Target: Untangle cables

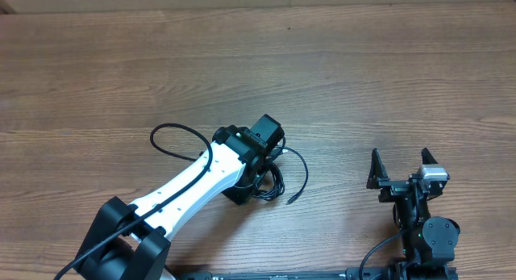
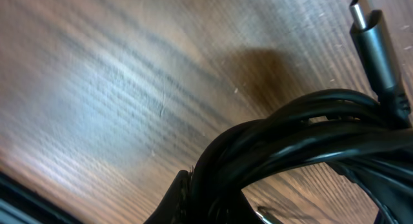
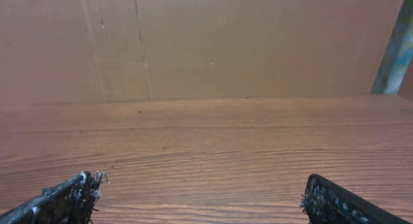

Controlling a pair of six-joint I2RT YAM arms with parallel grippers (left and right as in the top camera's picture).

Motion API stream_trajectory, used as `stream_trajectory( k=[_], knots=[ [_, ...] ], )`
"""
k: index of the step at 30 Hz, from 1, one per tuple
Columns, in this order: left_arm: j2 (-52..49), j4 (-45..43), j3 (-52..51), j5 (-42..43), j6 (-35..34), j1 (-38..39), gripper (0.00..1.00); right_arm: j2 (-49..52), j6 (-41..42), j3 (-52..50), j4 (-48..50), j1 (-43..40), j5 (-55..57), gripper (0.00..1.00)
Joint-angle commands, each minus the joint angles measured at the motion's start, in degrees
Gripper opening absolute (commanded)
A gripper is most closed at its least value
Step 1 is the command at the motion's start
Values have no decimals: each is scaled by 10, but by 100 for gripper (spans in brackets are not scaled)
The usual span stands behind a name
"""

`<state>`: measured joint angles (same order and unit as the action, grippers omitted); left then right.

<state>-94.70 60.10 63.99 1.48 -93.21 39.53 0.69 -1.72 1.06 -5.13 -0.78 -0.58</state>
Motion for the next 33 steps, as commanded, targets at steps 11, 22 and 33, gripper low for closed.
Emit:
stream_trajectory(
  k=[11,22,33],
  knots=[
    [-4,-1,-2,-13,-129,3,4,-5,2,-6,4,-4,7,100],
    [-4,-4,-2,48,-167,3,11,-5,2,-6,4,-4,7,100],
    [-4,-57,3,-160,261,-13,100,-5,2,-6,4,-4,7,100]
  ],
)
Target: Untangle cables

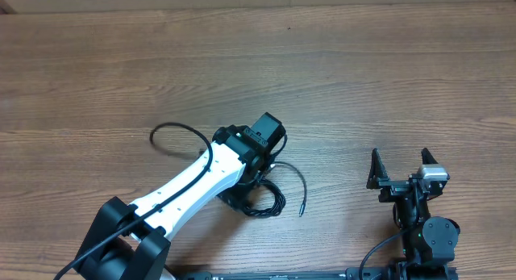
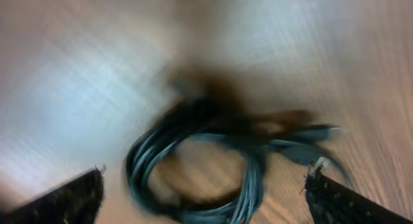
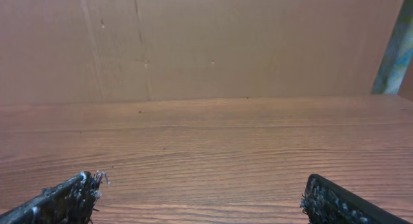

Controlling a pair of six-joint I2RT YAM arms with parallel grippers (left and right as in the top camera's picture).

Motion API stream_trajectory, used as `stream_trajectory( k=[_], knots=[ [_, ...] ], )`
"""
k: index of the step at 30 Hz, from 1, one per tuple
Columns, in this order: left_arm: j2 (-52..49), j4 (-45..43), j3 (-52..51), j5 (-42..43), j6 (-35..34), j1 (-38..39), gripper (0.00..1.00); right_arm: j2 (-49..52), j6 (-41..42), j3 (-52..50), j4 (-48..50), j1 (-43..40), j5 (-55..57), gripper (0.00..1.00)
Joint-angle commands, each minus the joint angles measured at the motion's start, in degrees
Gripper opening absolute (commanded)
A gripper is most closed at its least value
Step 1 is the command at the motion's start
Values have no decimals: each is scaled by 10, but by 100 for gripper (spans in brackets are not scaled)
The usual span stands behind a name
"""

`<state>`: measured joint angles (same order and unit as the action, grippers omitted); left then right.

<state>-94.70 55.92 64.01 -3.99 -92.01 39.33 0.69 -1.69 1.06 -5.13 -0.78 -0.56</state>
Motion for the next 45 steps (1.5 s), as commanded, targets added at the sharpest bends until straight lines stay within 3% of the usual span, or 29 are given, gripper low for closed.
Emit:
stream_trajectory(
  k=[1,4,6,10,13,17,22,30,33,41,45],
  knots=[
    [-4,-28,6,-119,337,-16,99,-5,2,-6,4,-4,6,100],
    [-4,-57,10,-128,604,-29,100,-5,2,-6,4,-4,7,100],
    [-4,-74,10,-127,749,-34,93,-5,1,-6,4,-4,6,100],
    [-4,-94,10,-80,870,-34,93,-5,2,-6,4,-4,6,100],
    [-4,-90,10,13,996,-33,77,-5,2,-6,4,-4,6,100],
    [-5,-67,9,120,1103,-33,70,-5,1,-6,4,-4,6,100],
    [-5,-83,-17,137,1113,-33,65,-5,2,-6,4,-4,7,100],
    [-5,-180,-107,191,1111,-33,70,-5,2,-6,4,-4,7,100],
    [-5,-209,-134,190,1096,-33,59,-5,2,-6,4,-4,7,100],
    [-5,-247,-156,188,1037,-33,4,-5,2,-6,4,-4,6,100],
    [-4,-261,-153,175,970,-34,4,-5,2,-6,4,-4,6,100]
  ],
)
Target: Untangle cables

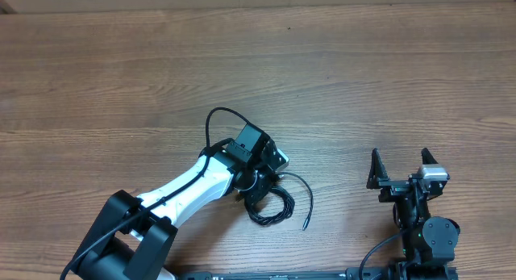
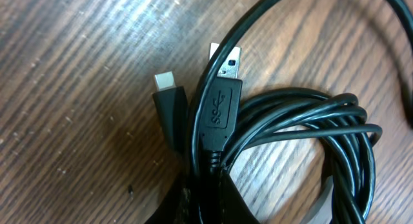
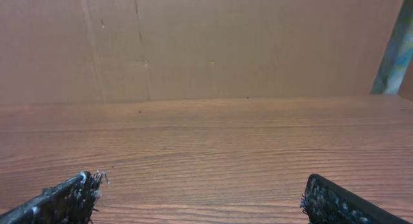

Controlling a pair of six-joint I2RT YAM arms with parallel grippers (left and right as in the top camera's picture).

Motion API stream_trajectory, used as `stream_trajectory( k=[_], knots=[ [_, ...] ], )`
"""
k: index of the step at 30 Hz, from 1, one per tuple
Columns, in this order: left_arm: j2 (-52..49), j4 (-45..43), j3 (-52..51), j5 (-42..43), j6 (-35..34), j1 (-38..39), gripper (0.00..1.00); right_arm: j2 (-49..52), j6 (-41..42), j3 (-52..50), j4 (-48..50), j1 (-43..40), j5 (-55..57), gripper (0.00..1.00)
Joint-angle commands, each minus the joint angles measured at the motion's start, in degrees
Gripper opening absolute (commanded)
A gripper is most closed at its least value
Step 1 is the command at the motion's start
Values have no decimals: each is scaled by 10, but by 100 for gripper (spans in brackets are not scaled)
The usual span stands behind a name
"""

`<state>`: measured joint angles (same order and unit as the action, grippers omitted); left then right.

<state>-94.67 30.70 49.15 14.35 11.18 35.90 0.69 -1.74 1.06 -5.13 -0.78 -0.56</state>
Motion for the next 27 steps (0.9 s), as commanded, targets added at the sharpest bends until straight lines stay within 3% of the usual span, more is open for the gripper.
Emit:
stream_trajectory(
  k=[1,7,16,22,27],
  knots=[
    [-5,-9,0,-19,-90,0,4,-5,2,-6,4,-4,6,100],
    [-5,10,41,-60,-255,0,4,-5,2,-6,4,-4,6,100],
    [-5,112,149,-97,-411,-11,4,-5,2,-6,4,-4,6,100],
    [-4,200,215,-139,-553,-51,4,-5,2,-6,4,-4,6,100],
    [-5,209,213,-139,-671,-88,4,-5,2,-6,4,-4,6,100]
  ],
)
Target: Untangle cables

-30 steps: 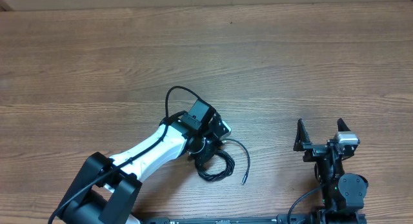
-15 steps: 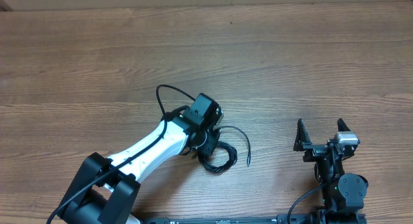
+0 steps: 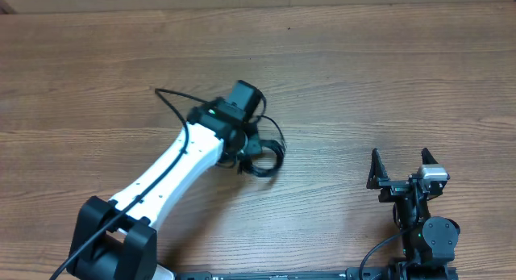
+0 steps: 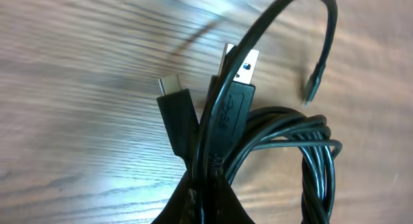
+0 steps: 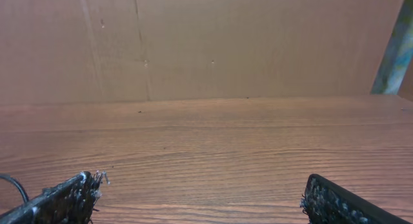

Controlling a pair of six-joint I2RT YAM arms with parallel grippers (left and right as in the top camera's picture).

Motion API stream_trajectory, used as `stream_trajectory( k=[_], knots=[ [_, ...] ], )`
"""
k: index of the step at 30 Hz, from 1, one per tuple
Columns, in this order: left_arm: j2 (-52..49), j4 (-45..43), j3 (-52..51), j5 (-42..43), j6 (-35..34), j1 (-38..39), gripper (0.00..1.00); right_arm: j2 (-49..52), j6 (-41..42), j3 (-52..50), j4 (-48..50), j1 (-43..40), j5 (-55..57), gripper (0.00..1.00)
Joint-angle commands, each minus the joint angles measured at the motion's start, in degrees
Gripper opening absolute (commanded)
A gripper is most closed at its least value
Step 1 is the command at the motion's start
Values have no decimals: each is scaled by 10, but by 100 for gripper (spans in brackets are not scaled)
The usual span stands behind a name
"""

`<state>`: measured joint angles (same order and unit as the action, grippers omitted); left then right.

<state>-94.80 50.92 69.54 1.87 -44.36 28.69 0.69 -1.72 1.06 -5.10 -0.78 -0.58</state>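
Observation:
A black cable bundle [image 4: 316, 162] hangs coiled from my left gripper [image 4: 203, 201], which is shut on it just below two plugs. The USB-A plug [image 4: 233, 88] and a smaller plug [image 4: 175, 111] stick up side by side, and one loose end [image 4: 312, 90] arcs over them. From overhead the left gripper [image 3: 248, 151] holds the bundle [image 3: 268, 157] near the table's middle. The bundle looks raised off the wood. My right gripper [image 3: 401, 169] stands open far to the right, its fingertips [image 5: 64, 198] wide apart with nothing between them.
The wooden table [image 3: 387, 78] stretches bare to the far side and right. A cardboard wall [image 5: 206, 43] closes the back. The left arm's own black lead [image 3: 165, 96] loops out beside its white link [image 3: 173, 171].
My left gripper, still shut on the bundle, has moved away from the front edge toward the table's middle. The bundle now looks lifted. The right arm has not moved.
First my left gripper was down close on the coiled cables. Then it stood open above the coil lying on the table. Later it was shut on the bundle just below the plugs. Now it holds that bundle farther back. The right gripper stayed open and still.

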Motion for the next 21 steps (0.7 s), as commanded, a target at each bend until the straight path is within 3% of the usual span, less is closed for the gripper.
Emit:
stream_trajectory(
  k=[1,3,13,21],
  knots=[
    [-3,11,6,-14,-146,-22,4,-5,2,-6,4,-4,7,100],
    [-3,14,-2,-15,-184,-29,4,-5,2,-6,4,-4,7,100],
    [-3,27,-23,-14,-199,-16,4,-5,2,-6,4,-4,7,100],
    [-4,31,-110,17,-461,-16,10,-5,2,-6,4,-4,7,100]
  ],
)
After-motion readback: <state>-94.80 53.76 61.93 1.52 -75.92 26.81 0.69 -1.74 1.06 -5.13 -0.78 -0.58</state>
